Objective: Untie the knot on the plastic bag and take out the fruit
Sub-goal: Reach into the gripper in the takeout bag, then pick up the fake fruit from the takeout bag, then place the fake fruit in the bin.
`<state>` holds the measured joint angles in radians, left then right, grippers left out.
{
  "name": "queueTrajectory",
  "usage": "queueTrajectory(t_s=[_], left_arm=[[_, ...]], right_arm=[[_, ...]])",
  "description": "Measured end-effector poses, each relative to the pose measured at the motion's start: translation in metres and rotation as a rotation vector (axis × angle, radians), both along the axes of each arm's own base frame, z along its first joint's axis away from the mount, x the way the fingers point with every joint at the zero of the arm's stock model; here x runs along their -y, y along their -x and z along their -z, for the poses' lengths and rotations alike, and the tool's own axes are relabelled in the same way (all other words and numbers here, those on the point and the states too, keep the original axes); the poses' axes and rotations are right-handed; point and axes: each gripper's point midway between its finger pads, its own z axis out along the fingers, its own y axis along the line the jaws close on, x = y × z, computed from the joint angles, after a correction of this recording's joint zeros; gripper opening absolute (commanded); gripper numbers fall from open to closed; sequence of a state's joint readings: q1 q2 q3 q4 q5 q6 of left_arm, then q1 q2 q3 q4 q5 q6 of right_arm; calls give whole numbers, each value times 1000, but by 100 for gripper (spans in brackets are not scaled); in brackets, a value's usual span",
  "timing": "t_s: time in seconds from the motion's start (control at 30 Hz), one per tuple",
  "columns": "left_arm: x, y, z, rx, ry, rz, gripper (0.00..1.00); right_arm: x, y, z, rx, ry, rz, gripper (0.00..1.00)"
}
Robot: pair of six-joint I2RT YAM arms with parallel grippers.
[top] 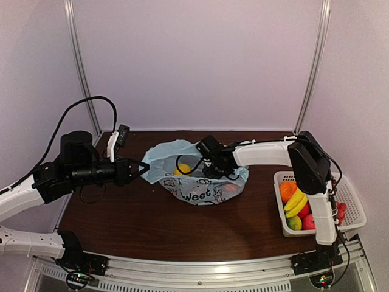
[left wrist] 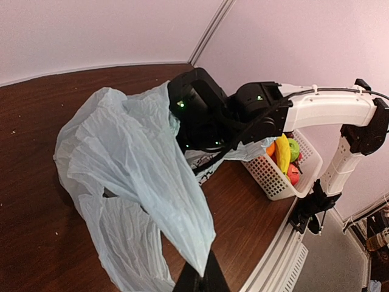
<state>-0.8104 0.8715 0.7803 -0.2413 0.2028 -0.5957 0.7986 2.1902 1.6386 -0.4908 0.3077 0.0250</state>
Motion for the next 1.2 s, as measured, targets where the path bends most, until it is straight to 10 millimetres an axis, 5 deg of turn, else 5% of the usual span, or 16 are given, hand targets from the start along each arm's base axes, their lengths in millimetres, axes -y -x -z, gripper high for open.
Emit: queueTrajectory(t_s=[0.2, 0.4, 0.7, 0.9, 1.2], left_arm=[[0, 0, -2, 3, 3, 0, 0], [3, -3, -1, -4, -3, -1, 0], [12, -12, 20, -51, -46, -2, 0], [15, -15, 23, -56, -50, -2, 0], [10, -25, 20, -66, -40, -78, 0]], right_arm=[[-14, 1, -1, -6, -79, -40, 40], [-15, 24, -17, -17, -150, -91, 40], [-42, 96, -117, 65, -424, -265, 39], [-50, 142, -151, 50, -584, -356, 39], [-54, 178, -215, 86, -761, -425, 40]])
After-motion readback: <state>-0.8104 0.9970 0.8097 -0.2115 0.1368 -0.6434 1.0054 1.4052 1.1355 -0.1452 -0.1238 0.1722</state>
